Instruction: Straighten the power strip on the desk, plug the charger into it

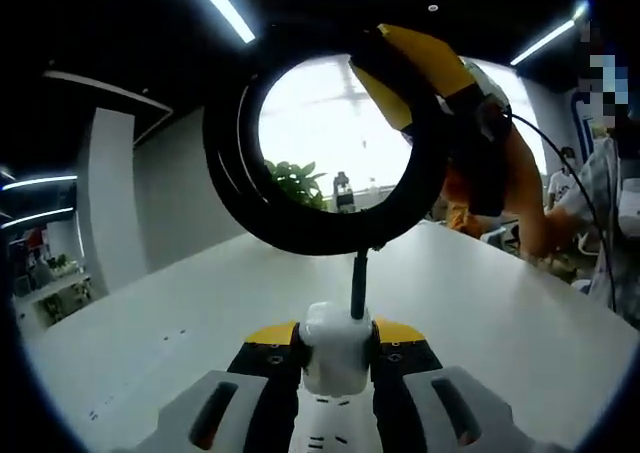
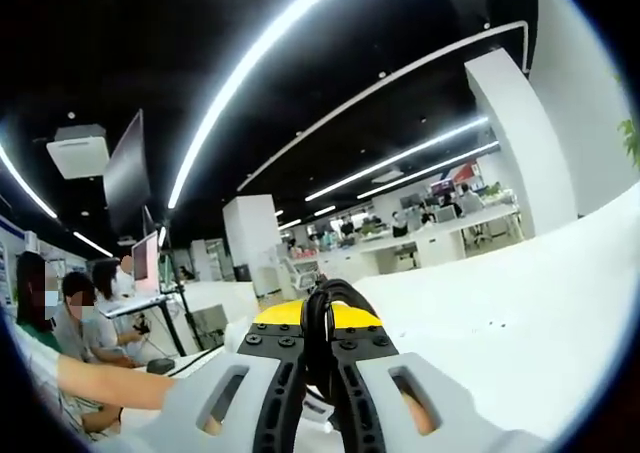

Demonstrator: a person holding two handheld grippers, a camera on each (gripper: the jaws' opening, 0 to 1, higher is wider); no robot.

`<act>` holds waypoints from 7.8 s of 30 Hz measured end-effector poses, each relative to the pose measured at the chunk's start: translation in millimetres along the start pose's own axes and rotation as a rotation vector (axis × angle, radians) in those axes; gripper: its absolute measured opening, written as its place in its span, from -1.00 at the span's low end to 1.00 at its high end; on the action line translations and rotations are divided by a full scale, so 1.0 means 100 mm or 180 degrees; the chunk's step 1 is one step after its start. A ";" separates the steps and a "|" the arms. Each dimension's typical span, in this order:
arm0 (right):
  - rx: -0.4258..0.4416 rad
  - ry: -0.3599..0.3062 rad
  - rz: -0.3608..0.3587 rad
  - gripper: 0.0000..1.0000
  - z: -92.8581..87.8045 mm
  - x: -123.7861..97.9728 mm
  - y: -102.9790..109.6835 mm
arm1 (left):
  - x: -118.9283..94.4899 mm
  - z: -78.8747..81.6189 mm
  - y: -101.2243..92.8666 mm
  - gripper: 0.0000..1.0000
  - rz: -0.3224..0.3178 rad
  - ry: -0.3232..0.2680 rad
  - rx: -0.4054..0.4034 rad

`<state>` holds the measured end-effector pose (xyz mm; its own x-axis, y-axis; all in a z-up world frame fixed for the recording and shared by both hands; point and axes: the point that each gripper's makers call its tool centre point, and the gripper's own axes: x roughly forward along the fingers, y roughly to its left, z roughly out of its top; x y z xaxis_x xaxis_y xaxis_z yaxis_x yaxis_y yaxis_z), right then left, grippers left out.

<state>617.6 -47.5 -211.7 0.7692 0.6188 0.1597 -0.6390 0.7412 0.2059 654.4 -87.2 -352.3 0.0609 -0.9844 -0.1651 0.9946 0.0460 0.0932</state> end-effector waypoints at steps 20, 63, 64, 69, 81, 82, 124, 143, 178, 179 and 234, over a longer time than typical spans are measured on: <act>0.0080 0.0040 0.0008 -0.91 -0.11 0.06 -0.03 | 0.01 -0.11 0.03 -0.49 -0.0085 0.0159 0.0095; 0.0049 -0.0017 -0.0267 -0.61 -0.41 -0.08 -0.19 | 0.06 -0.27 0.09 -0.11 0.0294 0.0346 0.0202; 0.0038 -0.0011 -0.0268 -0.60 -0.41 -0.08 -0.18 | 0.06 -0.27 0.09 -0.09 0.0298 0.0342 0.0192; 0.0010 0.0008 -0.0306 -0.57 -0.43 -0.10 -0.20 | 0.04 -0.29 0.08 0.05 0.0291 0.0386 0.0176; -0.0006 0.0075 -0.0375 -0.40 -0.49 -0.14 -0.21 | -0.02 -0.33 0.08 0.16 0.0353 0.0339 0.0045; -0.0002 0.0074 -0.0378 -0.40 -0.49 -0.14 -0.21 | -0.03 -0.33 0.08 0.17 0.0362 0.0328 0.0041; -0.0225 0.0170 -0.0359 0.02 -0.67 -0.24 -0.39 | -0.66 -0.29 0.24 0.90 0.1166 0.0060 -0.0108; -0.0418 0.0147 -0.0164 0.24 -0.66 -0.37 -0.37 | -0.87 -0.11 0.07 0.98 0.1421 -0.0009 -0.0089; -0.0873 0.0593 0.0061 1.00 -0.89 -0.56 -0.41 | -1.50 0.10 -0.22 0.98 0.2080 -0.0192 -0.0128; -0.0873 0.0591 0.0061 1.00 -0.89 -0.56 -0.41 | -1.50 0.10 -0.24 0.98 0.2085 -0.0178 -0.0108; -0.2077 0.1683 0.1431 0.91 -1.17 -0.07 -0.50 | -1.58 0.17 -0.62 0.90 0.2095 -0.0537 -0.0329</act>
<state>643.4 -58.7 -336.4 0.4485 0.8004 -0.3976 -0.8759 0.3052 -0.3736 582.0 62.9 -315.4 0.6496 -0.7587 0.0499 0.7585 0.6512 0.0261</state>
